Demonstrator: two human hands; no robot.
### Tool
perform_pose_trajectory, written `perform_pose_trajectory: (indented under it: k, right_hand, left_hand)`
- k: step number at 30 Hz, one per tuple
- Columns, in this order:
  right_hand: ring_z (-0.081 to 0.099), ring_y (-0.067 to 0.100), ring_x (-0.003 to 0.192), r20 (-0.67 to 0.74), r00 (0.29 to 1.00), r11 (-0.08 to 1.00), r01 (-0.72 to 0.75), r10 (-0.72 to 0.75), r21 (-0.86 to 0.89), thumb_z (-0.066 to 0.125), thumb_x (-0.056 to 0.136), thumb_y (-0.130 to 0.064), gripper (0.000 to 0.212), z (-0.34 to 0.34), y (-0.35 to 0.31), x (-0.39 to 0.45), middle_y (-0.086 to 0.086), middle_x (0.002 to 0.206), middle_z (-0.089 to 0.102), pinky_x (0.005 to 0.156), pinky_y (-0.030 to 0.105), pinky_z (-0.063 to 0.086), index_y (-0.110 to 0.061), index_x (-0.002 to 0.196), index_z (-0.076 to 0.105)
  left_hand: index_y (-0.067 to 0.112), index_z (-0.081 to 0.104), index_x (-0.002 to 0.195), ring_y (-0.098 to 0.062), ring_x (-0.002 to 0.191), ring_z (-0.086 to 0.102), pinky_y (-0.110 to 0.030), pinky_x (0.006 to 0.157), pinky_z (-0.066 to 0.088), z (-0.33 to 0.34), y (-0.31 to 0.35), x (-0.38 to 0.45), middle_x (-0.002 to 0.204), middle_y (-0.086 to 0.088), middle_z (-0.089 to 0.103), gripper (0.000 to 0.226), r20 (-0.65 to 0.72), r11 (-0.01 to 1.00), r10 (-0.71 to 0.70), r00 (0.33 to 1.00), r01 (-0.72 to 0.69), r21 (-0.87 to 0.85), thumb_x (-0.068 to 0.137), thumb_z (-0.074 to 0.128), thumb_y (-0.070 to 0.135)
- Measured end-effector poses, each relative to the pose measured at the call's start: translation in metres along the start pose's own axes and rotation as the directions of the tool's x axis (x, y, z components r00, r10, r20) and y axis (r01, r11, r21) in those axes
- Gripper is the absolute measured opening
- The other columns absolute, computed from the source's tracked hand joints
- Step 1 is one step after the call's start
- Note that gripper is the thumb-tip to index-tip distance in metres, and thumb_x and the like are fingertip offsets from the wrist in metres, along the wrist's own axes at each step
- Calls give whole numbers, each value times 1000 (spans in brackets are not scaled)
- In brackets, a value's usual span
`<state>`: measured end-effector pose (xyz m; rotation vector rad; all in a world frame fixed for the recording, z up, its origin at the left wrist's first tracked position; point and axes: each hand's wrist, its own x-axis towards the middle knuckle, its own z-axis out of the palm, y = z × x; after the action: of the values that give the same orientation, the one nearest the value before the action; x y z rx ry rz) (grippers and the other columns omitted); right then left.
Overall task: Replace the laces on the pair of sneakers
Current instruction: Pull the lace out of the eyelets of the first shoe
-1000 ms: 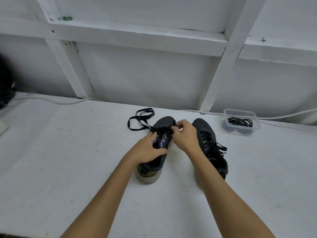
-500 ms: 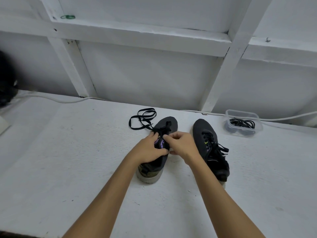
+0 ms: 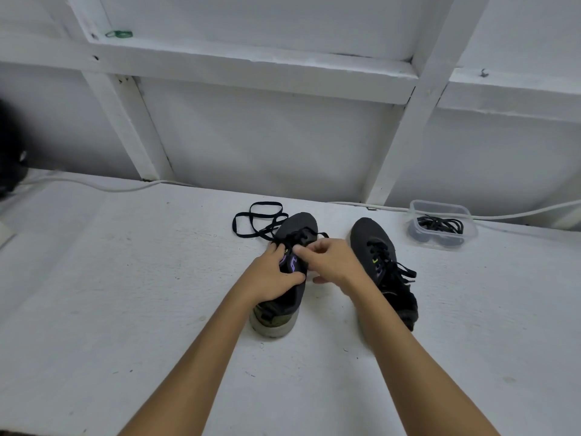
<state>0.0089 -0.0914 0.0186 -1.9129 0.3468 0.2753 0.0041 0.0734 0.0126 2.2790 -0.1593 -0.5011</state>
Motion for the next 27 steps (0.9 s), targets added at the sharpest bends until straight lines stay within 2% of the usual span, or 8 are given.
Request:
perform_pose_trajectory:
  k: [5, 8, 10, 13, 16, 20, 25, 27]
  right_hand:
    - [71, 19, 78, -94, 987, 990, 126, -132, -62, 68, 92, -28, 10, 15, 7, 13, -2, 81, 72, 78, 49, 61, -22, 84, 69]
    - [74, 15, 71, -381, 915, 969, 202, -134, 145, 59, 100, -26, 10, 6, -2, 15, -2, 90, 66, 74, 47, 63, -18, 94, 62]
    - [74, 13, 71, -477, 877, 947, 202, -61, 251, 57, 102, -27, 12, -1, -6, 14, 0, 94, 65, 68, 40, 64, -15, 99, 61]
    - [75, 21, 74, -271, 962, 968, 63, 6, 243, 65, 97, -38, 33, -1, -1, 8, 4, 79, 71, 63, 37, 63, -6, 89, 69]
    - [70, 16, 69, -69, 997, 980, 41, -28, 195, 75, 91, -35, 28, 11, 7, -1, 3, 76, 73, 59, 30, 60, -7, 87, 73]
    - [70, 25, 77, -131, 980, 989, 146, -148, -24, 70, 92, -29, 17, 19, 15, 8, -2, 79, 72, 76, 49, 61, -18, 79, 69]
    - [72, 9, 67, -478, 876, 938, 212, -58, 275, 58, 101, -30, 17, 5, 1, 11, 7, 96, 67, 70, 42, 64, -17, 90, 59]
    - [72, 14, 68, -405, 914, 951, 155, -35, 268, 61, 99, -40, 25, 7, 5, 9, 3, 84, 70, 66, 40, 63, -17, 88, 65]
  left_hand:
    - [29, 49, 135, -14, 116, 53, -27, 88, 40, 1, 1, -1, 132, 10, 52, 55, -12, 1000, 1, 1000, -2, -16, 85, 68, 41]
    - [30, 45, 143, -14, 128, 49, -28, 95, 40, 1, -1, -1, 141, 10, 49, 64, -5, 1000, -6, 1000, 5, -30, 85, 68, 42]
    - [30, 41, 148, -15, 133, 46, -30, 100, 41, 0, 0, -2, 147, 10, 46, 71, 0, 999, -13, 1000, 13, -32, 84, 68, 44]
    - [31, 42, 146, -15, 128, 48, -28, 95, 39, 0, 2, -4, 143, 11, 48, 67, -6, 999, -11, 1000, 11, -43, 85, 68, 41]
    - [34, 46, 140, -13, 116, 50, -26, 89, 37, -1, 5, -5, 135, 11, 52, 58, -20, 999, 8, 1000, -9, -45, 87, 67, 38]
    - [33, 49, 135, -14, 116, 53, -26, 87, 38, -1, 3, -4, 130, 11, 54, 54, -17, 998, -7, 1000, 6, -57, 85, 68, 38]
    - [29, 37, 151, -15, 135, 45, -33, 104, 41, 0, -1, -2, 152, 10, 43, 80, 10, 999, -40, 999, 41, -32, 80, 68, 49]
    - [31, 36, 152, -17, 134, 46, -34, 105, 42, 0, -1, -1, 151, 10, 44, 81, 9, 998, -50, 999, 51, -34, 80, 67, 49]
